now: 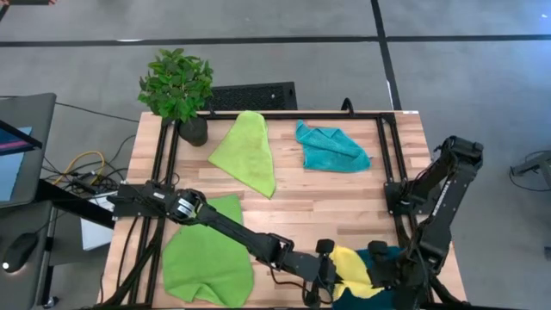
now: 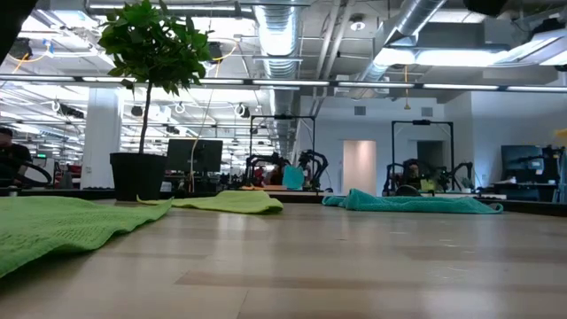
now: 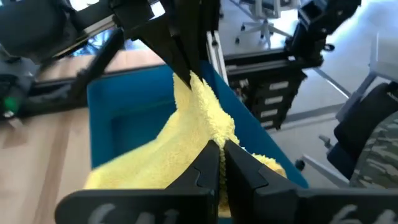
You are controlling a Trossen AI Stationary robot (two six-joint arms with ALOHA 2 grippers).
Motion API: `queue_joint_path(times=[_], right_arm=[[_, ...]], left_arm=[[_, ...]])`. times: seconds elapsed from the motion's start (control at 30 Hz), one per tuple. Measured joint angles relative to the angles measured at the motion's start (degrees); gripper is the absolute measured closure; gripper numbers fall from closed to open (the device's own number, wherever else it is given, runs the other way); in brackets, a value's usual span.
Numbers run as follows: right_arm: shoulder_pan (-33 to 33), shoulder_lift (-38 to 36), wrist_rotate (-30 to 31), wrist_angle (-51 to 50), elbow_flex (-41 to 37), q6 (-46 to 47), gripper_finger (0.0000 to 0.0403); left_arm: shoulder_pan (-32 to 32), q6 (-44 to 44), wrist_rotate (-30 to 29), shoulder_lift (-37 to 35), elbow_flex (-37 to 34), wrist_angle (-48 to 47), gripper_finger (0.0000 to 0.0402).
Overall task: Fold microfiber towels
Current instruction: Put the folded yellow towel into the bin
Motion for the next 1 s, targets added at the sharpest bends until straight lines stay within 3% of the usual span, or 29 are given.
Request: queue_joint_path(times=[0.2, 0.37, 0.73, 1.0], right_arm=[[0.1, -5.9, 1.4, -8.3, -0.1, -0.2, 0.0394], [0.1, -10.9, 3.5, -15.7, -0.1, 0.0, 0.0393], [-1.8, -21.1, 9.1, -28.3, -0.1, -0.5, 0.0393], [-9.5, -23.5, 9.3, -37.1, -0.1, -5.6, 0.0392]], left_arm=[[1.0, 1.2, -6.3, -0.1, 0.1, 1.1, 0.0401], [2.6, 2.5, -7.5, -0.2, 1.3, 2.1, 0.0401], [6.7, 4.2, -10.3, -0.4, 13.0, -18.0, 0.0401], [10.3, 5.1, -11.7, -0.4, 13.3, -21.0, 0.0401]])
